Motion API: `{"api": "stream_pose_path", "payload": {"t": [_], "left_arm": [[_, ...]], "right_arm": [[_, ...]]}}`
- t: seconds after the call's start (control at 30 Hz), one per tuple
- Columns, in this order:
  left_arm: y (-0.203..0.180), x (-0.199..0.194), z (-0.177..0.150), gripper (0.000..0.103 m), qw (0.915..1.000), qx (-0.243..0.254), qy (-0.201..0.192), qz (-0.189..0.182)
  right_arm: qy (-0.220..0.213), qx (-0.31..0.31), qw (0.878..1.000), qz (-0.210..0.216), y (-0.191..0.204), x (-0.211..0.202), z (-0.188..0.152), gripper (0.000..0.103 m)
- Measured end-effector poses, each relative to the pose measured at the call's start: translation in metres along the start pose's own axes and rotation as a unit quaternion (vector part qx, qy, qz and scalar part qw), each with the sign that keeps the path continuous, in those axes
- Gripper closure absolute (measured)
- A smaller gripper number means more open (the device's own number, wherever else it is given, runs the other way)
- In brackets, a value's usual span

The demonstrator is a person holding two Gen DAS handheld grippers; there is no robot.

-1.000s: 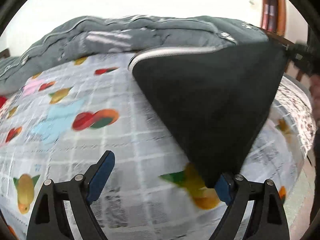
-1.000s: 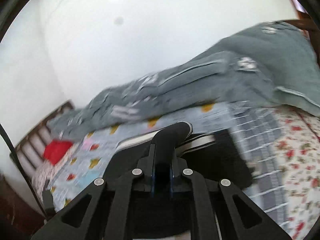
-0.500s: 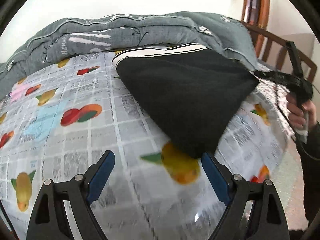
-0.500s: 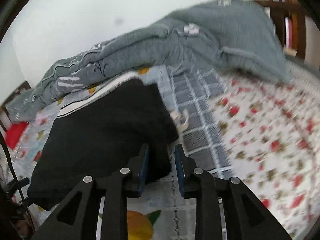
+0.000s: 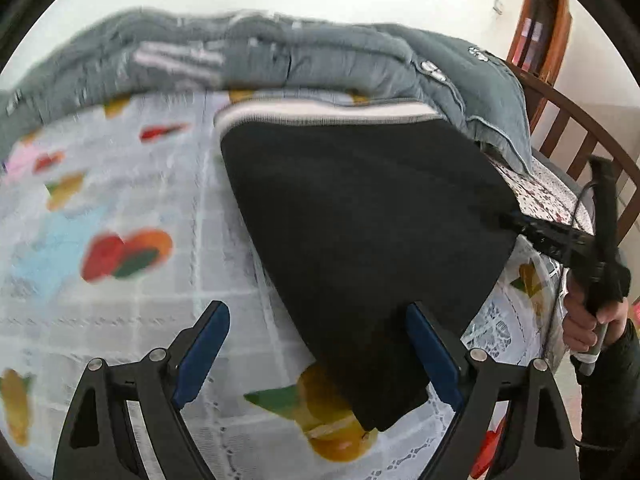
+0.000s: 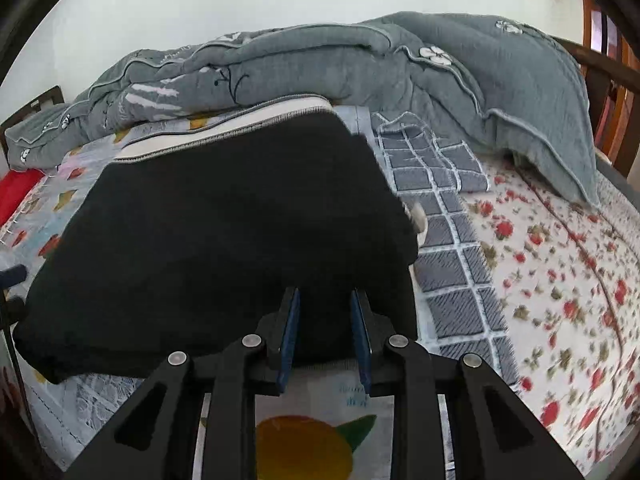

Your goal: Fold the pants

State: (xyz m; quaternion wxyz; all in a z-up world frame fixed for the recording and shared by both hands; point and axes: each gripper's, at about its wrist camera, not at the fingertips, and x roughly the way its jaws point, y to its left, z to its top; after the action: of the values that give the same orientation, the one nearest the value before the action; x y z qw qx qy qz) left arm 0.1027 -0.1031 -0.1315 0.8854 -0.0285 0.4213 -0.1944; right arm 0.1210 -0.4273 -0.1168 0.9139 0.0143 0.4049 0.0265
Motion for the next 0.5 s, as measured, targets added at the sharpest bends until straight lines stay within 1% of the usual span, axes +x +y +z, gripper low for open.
{"api": "stream_pose_path", "payload": {"t": [0.1,0.17,0.2,0.23,0.27,0.3,0.37,0.43,0.47,0.5], "left_arm": [[-0.001,-0.002,-0.001,0.013,0.9999,0.011,-0.003,-0.001],[-0.001,-0.004,0.005,0.013,0.9999,0.015,-0.006,-0.004],[0.001,-0.003,0.010,0.013,0.9999,0.010,-0.007,-0.008],[0.003,0.000,0.015,0.013,0.9999,0.001,-0.003,-0.015],[0.006,0.004,0.020,0.015,0.9996,-0.009,0.004,-0.028],[0.009,0.011,0.028,0.015,0.9986,-0.020,0.015,-0.048],[0.015,0.022,0.038,0.019,0.9971,-0.037,0.020,-0.063],[0.023,0.036,0.044,0.022,0.9933,-0.068,0.026,-0.090],[0.028,0.044,0.046,0.022,0.9907,-0.087,0.033,-0.099],[0.034,0.052,0.047,0.023,0.9878,-0.111,0.040,-0.102]], "right_arm": [[0.010,-0.007,1.000,0.014,-0.006,-0.008,0.009,0.078],[-0.009,0.002,1.000,0.018,-0.014,-0.017,0.019,0.075],[-0.017,0.004,1.000,0.016,-0.017,-0.019,0.025,0.066],[-0.025,0.010,1.000,0.013,-0.023,-0.018,0.034,0.053],[-0.026,0.016,0.999,0.016,-0.027,-0.014,0.041,0.049],[-0.024,0.022,0.999,0.021,-0.031,-0.010,0.047,0.049],[-0.009,0.042,0.999,0.033,-0.040,0.007,0.061,0.049],[0.016,0.071,0.997,0.040,-0.051,0.030,0.070,0.049],[0.030,0.091,0.994,0.054,-0.057,0.042,0.072,0.049],[0.033,0.105,0.991,0.071,-0.061,0.047,0.072,0.047]]}}
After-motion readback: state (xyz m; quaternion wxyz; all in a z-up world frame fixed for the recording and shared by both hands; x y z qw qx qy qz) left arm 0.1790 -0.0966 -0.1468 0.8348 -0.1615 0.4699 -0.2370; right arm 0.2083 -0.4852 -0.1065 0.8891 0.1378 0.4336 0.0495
